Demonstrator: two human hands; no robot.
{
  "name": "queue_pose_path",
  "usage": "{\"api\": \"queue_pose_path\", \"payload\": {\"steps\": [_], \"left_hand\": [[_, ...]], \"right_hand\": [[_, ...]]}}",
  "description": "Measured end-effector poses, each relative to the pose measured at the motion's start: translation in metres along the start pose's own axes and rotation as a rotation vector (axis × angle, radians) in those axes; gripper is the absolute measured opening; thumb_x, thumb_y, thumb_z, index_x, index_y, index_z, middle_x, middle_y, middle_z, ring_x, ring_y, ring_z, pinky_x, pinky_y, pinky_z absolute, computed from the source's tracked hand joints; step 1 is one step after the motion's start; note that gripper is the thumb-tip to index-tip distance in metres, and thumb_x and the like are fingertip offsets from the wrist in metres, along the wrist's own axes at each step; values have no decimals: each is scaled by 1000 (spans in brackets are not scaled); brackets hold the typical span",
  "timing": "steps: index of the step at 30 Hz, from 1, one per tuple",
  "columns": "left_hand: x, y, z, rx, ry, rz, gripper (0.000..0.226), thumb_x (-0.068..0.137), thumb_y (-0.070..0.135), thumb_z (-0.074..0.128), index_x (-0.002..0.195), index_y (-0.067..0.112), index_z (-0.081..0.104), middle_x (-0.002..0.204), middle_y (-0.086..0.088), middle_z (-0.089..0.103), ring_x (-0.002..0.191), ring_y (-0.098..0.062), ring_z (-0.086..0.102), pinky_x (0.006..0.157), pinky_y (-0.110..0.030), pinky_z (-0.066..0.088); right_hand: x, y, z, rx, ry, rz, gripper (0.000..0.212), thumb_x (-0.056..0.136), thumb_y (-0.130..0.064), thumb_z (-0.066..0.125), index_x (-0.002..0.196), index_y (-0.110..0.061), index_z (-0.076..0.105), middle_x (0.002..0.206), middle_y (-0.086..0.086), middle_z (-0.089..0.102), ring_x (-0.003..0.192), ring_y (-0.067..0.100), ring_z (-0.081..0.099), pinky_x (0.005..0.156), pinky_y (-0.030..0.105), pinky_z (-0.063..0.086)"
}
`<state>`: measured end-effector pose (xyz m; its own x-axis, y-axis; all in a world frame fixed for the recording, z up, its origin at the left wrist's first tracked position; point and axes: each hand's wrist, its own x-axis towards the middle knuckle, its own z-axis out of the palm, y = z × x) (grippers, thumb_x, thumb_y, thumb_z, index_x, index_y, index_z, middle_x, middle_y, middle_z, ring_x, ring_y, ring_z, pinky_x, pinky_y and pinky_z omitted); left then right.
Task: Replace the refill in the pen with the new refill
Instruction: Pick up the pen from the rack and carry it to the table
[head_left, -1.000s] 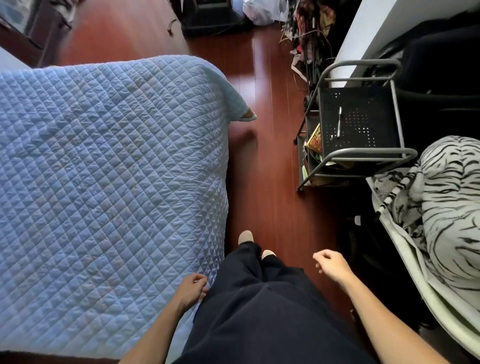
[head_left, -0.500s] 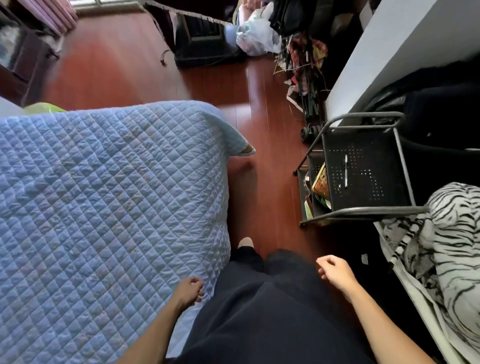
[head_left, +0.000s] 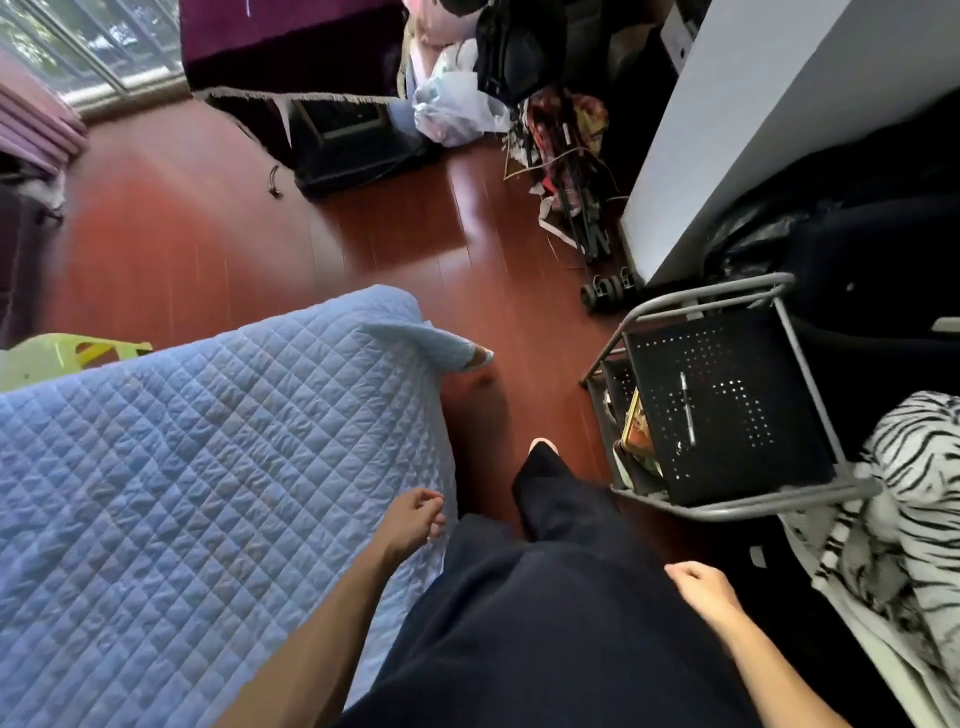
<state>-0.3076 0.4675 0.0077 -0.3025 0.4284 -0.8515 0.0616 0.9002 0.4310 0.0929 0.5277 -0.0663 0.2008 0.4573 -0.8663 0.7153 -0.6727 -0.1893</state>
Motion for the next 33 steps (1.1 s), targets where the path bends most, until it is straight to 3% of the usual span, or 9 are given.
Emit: {"api": "queue_pose_path", "payload": {"steps": [2,5,12,17,20,26,30,33], "left_hand": [[7,14,-8,35,-1,-14,14,108,2,43,104,3,57,79,-14,55,58,-15,48,39,-9,38],[19,26,-26,145,5,-44,20,106,2,42,92,6,56,80,-17,51,58,-16,44,46,-16,37],[55,54,-71,279,-24,-169,14,105,8,50,98,5,62,77,-12,61,54,-16,51,43,-19,36],[96,112,-93,448,-85,-79,14,106,9,48,102,4,61,86,-17,64,59,-17,54,49,-21,40],[125,155,-90,524,-123,19,19,105,4,48,91,4,61,81,-18,61,58,-17,53,49,-20,41],[161,217,-54,783,-247,183,15,105,11,52,103,4,66,86,-14,69,65,-19,61,55,-25,47],[176,244,-25,939,-326,243,22,102,12,56,84,20,65,79,-9,71,54,-8,64,48,-15,47],[187,257,0,1066,-352,262,25,100,12,57,77,16,64,75,-5,70,53,-6,65,48,-15,46]], "right_hand": [[9,-47,-8,22,-20,-49,20,105,-13,66,96,-1,79,71,6,68,61,15,58,56,25,43],[27,-114,-18,104,-23,-121,18,104,-13,64,97,-4,77,76,8,71,60,17,60,60,27,46],[37,-222,-27,268,17,-250,18,102,-20,65,88,-18,75,77,4,74,61,16,63,72,32,51],[32,-219,-10,378,75,-141,16,102,-21,65,91,-15,76,75,1,74,63,16,65,75,32,52],[30,-208,-1,429,120,-57,18,102,-16,64,87,-15,73,76,3,73,67,18,65,75,34,54],[38,-182,2,632,232,107,18,104,-14,63,109,-3,77,88,13,75,85,28,68,90,47,58],[50,-172,-4,719,285,161,18,100,-15,66,110,-6,77,112,19,80,107,36,73,101,44,55],[72,-167,-13,722,320,174,15,97,-14,69,107,-7,78,110,15,80,109,34,73,97,40,55]]}}
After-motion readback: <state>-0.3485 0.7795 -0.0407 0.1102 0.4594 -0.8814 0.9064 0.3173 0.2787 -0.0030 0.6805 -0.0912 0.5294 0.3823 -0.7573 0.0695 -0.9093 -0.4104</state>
